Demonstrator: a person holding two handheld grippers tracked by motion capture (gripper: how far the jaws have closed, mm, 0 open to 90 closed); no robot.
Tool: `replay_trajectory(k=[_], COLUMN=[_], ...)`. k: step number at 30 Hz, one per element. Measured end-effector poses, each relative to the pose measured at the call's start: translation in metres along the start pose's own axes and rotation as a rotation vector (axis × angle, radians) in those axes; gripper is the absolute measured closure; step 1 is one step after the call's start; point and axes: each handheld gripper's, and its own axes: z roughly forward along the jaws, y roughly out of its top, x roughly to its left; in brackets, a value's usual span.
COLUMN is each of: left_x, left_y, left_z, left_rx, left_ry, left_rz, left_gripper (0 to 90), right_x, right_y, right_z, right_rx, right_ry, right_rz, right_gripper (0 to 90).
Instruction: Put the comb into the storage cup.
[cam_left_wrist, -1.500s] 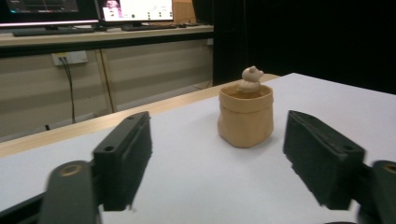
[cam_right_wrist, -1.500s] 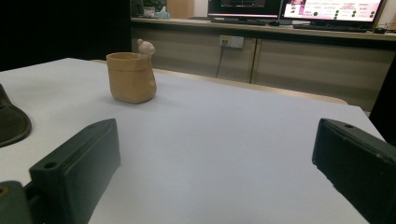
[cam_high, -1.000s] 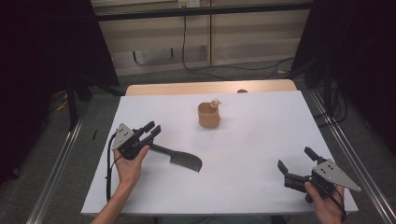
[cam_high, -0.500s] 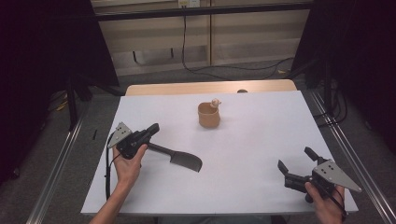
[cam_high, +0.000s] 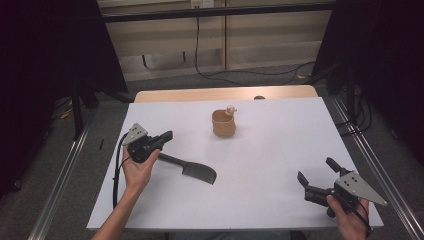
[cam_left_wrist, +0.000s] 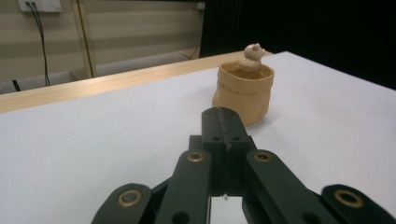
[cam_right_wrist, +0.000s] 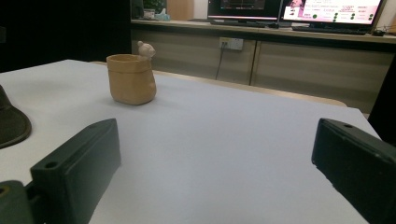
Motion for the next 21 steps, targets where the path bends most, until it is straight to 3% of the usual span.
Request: replay_trajectory(k=[3,5,12,15,17,21], left_x=[0.006,0.009,0.027,0.030,0.030,0.031], left_y=[0.004,0.006,0.008,0.007,0.007,0.004], left_z=[0.005,0.008,0.023,0.023,0.023,0.022], left_rx=[0.034,0.050,0.152,0.193,0.245,0.317], left_ry=[-0.009,0.011,0.056,0.043,0.053,0.053], left_rz=[-0.007,0.000,-0.047,-0.070,-0.039,-0.023], left_gripper=[90.0,90.0,90.0,90.0,90.0,90.0], right_x=[0.000,0.000,0.000,0.000,0.000,0.000], right_y=[0.000,0.000,-0.001,-0.001,-0.001,-0.001], right_z=[0.000,0.000,0.001,0.001,0.001,0.000], right_rx=[0.001,0.001,0.009,0.013,0.012,0.011], right_ry=[0.000,0.000,0.010,0.006,0.008,0.011], right_rz=[0.001,0.000,-0.008,-0.003,-0.003,-0.006], right_gripper=[0.8,0.8,0.7,0.6,0.5,0.5])
